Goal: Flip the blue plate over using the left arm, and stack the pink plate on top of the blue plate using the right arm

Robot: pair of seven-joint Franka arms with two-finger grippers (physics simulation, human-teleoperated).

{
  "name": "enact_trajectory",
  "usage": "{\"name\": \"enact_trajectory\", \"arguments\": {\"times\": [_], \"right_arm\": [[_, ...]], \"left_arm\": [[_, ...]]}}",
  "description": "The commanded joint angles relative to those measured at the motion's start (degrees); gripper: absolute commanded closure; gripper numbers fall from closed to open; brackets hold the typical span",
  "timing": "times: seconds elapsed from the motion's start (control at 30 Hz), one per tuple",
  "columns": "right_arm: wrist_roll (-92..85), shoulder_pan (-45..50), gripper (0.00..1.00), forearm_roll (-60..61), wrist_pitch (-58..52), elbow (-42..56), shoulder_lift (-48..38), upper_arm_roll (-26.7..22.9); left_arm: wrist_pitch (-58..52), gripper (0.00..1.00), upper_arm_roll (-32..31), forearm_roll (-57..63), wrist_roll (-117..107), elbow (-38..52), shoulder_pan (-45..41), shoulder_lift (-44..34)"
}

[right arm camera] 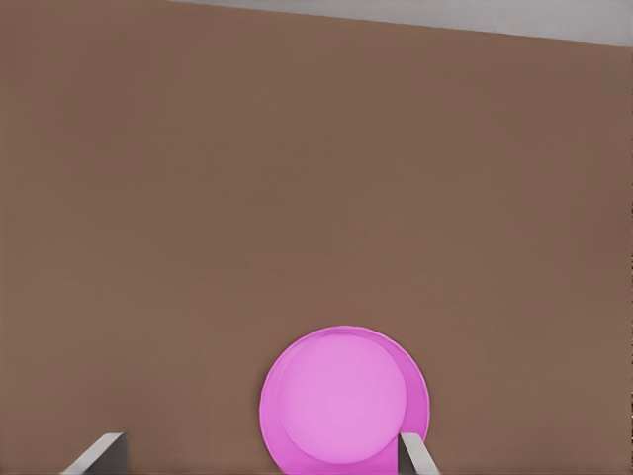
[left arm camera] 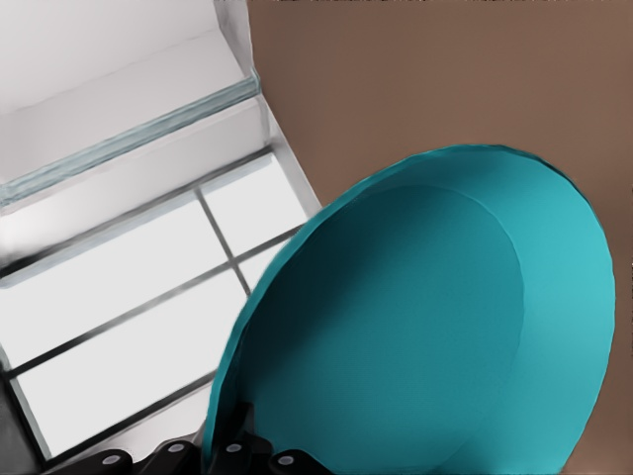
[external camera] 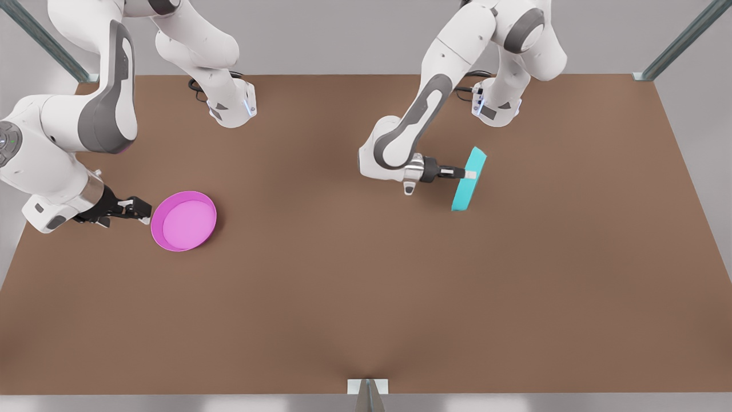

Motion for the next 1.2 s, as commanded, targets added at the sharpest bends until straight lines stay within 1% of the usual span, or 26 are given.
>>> {"name": "enact_trajectory", "arguments": {"times": [0.0,0.1,0.27,0.37,0.43,0.5,0.6,0.67,0.83,0.93,1.0,1.17], "right_arm": [[0.0,0.0,0.00,0.0,0.1,0.0,0.0,0.0],[0.0,0.0,0.00,0.0,0.0,0.0,0.0,-0.1],[0.0,0.0,0.00,0.0,0.0,0.0,0.0,-0.1],[0.0,-0.1,0.00,0.0,0.0,0.0,0.0,-0.1],[0.0,-0.1,0.00,0.0,0.0,0.0,0.1,-0.1],[0.0,-0.7,0.00,0.0,0.1,0.0,0.6,-0.1],[0.0,-0.6,0.00,0.0,0.1,0.1,0.7,-0.1],[0.0,-0.7,0.00,0.0,0.1,0.1,0.8,-0.2],[0.0,-0.7,0.00,0.0,0.1,0.0,0.9,-0.1],[0.0,-0.7,0.00,0.1,0.1,0.0,0.9,-0.1],[0.0,-0.7,0.00,0.0,0.1,0.0,0.9,-0.1],[0.0,-0.7,0.00,0.0,0.1,0.0,0.9,-0.1]], "left_arm": [[-0.8,0.79,0.1,-1.7,-0.1,1.1,-0.6,0.7],[-3.3,0.79,0.4,-1.7,0.1,7.1,-2.1,4.5],[-4.9,0.79,0.4,-0.2,0.3,12.0,-2.8,8.1],[-6.5,0.79,0.8,0.4,0.4,16.7,-4.2,12.0],[-6.6,0.79,1.6,0.4,0.4,18.5,-5.5,13.7],[-7.1,0.79,4.0,0.9,0.5,21.2,-7.7,16.1],[-7.1,0.79,5.5,1.8,0.7,22.8,-9.0,17.7],[-7.0,0.79,8.0,1.8,0.8,23.1,-11.9,19.2],[-7.0,0.79,11.4,1.7,1.1,23.6,-17.3,20.3],[-7.3,0.79,11.5,1.7,1.3,28.4,-17.3,23.0],[-7.3,0.79,13.0,1.7,2.9,30.7,-17.5,24.6],[-6.7,0.79,13.2,1.9,3.4,36.7,-17.4,28.0]]}}
